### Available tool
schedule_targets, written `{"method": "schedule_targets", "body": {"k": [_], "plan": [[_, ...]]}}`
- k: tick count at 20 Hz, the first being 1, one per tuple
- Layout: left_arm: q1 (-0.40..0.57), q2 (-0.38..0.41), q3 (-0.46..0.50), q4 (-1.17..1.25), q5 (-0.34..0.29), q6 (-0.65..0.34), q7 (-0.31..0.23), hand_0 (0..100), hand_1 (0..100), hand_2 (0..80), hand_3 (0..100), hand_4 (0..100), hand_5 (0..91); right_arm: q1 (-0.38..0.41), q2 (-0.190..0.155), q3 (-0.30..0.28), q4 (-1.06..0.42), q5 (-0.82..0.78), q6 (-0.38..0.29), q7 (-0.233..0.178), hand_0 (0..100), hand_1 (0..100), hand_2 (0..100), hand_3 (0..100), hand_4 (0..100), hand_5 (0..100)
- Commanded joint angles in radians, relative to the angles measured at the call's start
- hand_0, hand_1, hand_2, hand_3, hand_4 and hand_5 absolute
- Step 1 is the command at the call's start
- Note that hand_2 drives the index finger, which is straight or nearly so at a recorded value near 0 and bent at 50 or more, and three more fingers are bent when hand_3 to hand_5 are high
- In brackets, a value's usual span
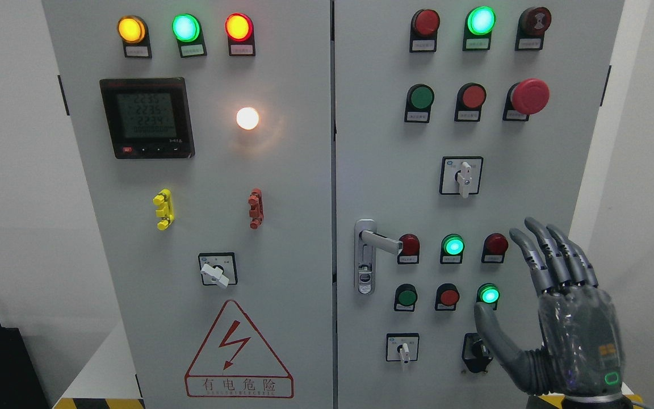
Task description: Release door handle
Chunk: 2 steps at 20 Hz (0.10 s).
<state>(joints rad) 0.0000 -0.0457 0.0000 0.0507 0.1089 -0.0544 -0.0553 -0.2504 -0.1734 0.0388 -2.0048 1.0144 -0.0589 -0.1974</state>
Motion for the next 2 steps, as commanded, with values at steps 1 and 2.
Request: {"method": "schedule_targets", "body": {"k": [1, 2], "plan": [[-0.026, 0.0, 0.017, 0.0, 0.0, 0.001, 0.0, 12, 39, 0.0, 0, 0, 0.0, 0.0, 0.005, 0.016, -0.002, 0.0, -0.001, 0.004, 34, 7, 0, 6, 1, 0], [-0.025, 0.0, 0.017, 0.0, 0.0, 0.001, 0.0, 12, 39, 0.0, 0, 0, 0.0, 0.0, 0.006, 0.016, -0.002, 0.0, -0.001, 0.004, 34, 7, 0, 6, 1, 0]]}}
